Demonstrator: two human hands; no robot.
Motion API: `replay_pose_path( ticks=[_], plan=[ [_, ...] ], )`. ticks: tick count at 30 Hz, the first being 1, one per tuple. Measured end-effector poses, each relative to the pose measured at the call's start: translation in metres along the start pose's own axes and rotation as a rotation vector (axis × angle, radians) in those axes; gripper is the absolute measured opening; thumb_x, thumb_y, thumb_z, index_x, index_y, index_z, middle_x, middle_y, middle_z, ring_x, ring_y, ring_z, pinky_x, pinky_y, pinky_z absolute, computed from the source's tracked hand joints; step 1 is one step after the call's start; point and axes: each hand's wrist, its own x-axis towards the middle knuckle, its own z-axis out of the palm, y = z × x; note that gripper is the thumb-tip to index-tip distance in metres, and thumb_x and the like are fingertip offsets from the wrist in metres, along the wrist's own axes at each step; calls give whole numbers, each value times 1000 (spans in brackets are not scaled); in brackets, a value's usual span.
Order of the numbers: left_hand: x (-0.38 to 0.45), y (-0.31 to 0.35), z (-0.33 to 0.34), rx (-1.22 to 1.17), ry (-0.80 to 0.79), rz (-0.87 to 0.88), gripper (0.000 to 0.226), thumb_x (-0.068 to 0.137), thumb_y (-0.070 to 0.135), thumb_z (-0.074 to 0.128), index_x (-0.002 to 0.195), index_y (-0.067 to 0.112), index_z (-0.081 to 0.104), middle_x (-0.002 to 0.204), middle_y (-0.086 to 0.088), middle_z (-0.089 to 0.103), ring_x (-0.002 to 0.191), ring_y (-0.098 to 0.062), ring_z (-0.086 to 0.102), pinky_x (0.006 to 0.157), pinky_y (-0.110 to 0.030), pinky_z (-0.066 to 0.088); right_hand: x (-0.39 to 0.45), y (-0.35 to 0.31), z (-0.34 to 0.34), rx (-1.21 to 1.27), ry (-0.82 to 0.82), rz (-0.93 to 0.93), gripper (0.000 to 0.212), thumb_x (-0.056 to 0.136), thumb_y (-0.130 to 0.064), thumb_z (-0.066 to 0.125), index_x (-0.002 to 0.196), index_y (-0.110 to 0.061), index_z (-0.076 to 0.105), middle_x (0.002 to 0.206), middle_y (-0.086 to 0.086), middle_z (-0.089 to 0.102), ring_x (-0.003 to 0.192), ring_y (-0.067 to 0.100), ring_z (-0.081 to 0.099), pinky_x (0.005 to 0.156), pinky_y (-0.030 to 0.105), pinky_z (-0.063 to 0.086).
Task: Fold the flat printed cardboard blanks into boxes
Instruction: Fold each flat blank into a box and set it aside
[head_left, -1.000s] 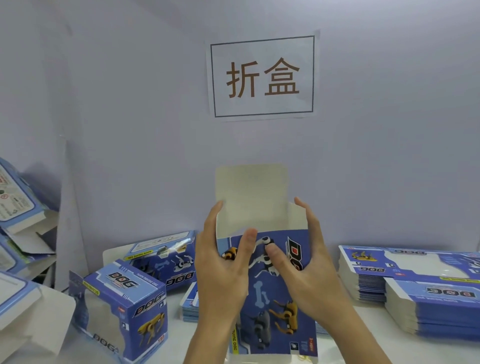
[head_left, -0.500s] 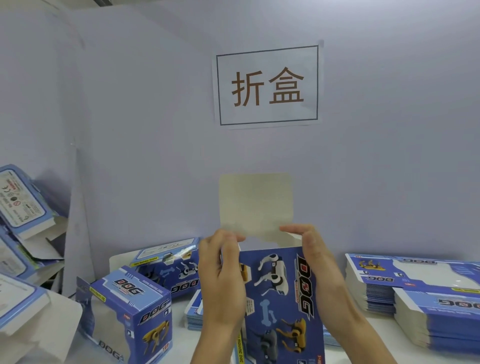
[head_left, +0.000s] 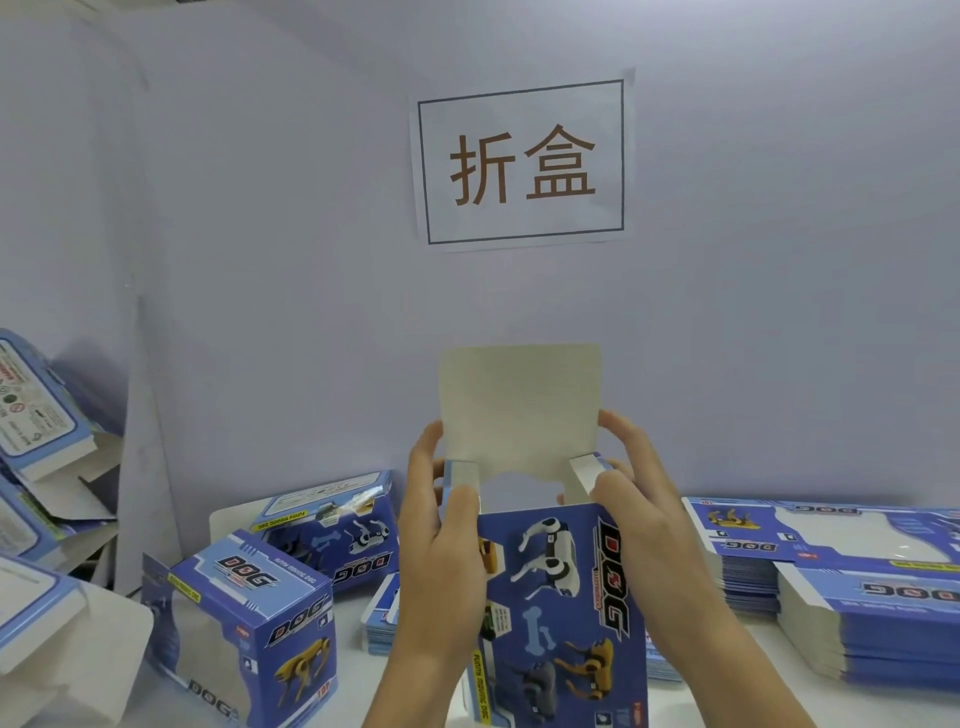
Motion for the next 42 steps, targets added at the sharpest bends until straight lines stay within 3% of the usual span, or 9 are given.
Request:
replay_pose_path(
  ticks=[4,8,13,19,25,30,33,36,42],
  plan=[
    [-2,5,0,-49,42,69,14,99,31,47,101,38,58,88,-2,61,60,-10,53,42,-20,42,-2,-1,0,107,-31,0,29,78,-32,47,104,-38,57,89,16,67,62,26,63,52,34,51],
    [-5,8,2,-212,45,99,34,96,42,33,92,23,61,80,-1,65,63,-12,60,42,-23,47,-7,3,-1,297,-33,-29,37,88,-46,46,101,-13,58,96,20,63,82,33,63,71,41,53],
    [-3,12,2,-216,70,-29,60,93,60,49,108,3,57,88,-11,66,53,-17,54,38,-24,45,-6,0,-2,286,-96,38,55,70,-75,60,94,-26,61,88,17,64,73,28,63,66,45,52],
    [23,29,-5,-158,-85,-139,12,89,-1,48,92,11,50,117,-28,59,114,-54,54,92,-63,46,-4,2,-10,442,-211,74,23,70,-28,57,92,-26,62,95,20,64,65,29,67,50,34,55],
    [-1,15,-10,-199,-68,-47,27,76,19,43,87,8,65,99,-4,68,79,-25,66,49,-29,49,-5,2,-11,407,-237,62,30,68,-25,53,97,-26,65,101,20,67,68,30,67,53,33,55],
    [4,15,-10,-105,-59,-54,47,92,73,34,119,43,59,122,8,65,98,-12,66,86,-35,55,5,-20,-7,208,-226,-82,125,16,-60,94,120,-11,45,124,11,47,103,38,55,99,46,42],
    [7,16,-13,-111,-116,-81,62,71,84,37,125,57,48,119,20,65,100,-7,69,72,-22,57,4,-12,-7,196,-223,17,76,78,-28,79,142,-38,39,125,-3,62,123,35,59,101,43,49],
    [7,14,-17,-75,-198,-76,74,59,85,66,126,61,44,131,8,59,116,-15,63,94,-43,54,-7,1,-15,130,-168,-34,67,74,-50,77,131,-61,43,122,-3,70,103,29,72,93,54,55],
    [7,17,-19,151,-271,68,53,78,61,74,126,53,53,106,5,64,73,-38,56,72,-27,57,0,-9,-20,60,19,-100,51,71,-65,59,121,-66,47,99,-20,73,90,12,74,77,33,58]
  ],
)
